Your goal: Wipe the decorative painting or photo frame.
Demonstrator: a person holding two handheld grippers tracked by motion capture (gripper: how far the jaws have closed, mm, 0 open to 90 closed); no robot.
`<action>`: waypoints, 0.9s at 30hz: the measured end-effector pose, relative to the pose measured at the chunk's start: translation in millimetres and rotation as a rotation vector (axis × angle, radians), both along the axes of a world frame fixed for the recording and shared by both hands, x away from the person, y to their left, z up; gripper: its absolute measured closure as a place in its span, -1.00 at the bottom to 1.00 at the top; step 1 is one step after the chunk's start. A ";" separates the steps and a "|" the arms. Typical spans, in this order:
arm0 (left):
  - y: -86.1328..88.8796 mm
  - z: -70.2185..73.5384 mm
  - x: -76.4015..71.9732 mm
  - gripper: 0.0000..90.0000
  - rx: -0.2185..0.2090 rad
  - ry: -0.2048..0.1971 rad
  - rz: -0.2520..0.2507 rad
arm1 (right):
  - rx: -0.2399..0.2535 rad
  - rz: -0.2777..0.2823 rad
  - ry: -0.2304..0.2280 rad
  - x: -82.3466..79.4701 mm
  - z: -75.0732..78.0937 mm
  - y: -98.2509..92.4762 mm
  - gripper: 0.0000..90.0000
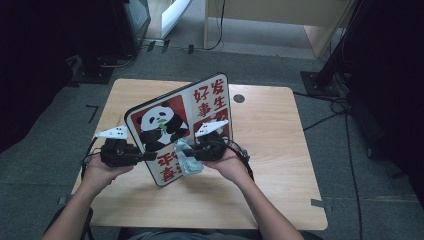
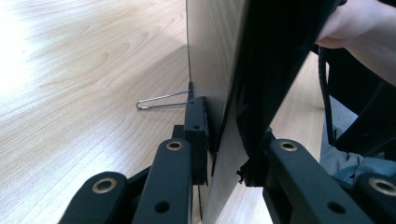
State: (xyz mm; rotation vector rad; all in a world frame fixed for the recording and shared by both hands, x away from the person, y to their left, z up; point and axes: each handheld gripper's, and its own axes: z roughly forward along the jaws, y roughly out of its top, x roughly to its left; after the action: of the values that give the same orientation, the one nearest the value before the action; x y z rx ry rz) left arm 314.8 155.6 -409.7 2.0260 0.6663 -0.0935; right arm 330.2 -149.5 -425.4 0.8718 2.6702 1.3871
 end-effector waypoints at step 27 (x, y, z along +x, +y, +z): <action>1.4 -1.8 2.1 0.70 -0.016 0.014 -0.017 | -0.067 0.020 0.117 -8.9 -53.1 -2.8 0.80</action>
State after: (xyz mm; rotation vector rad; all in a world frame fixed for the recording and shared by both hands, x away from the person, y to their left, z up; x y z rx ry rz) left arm 316.9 157.0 -411.5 2.0177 0.6556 -0.1230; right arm 321.3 -152.3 -478.5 0.9506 2.8004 1.2799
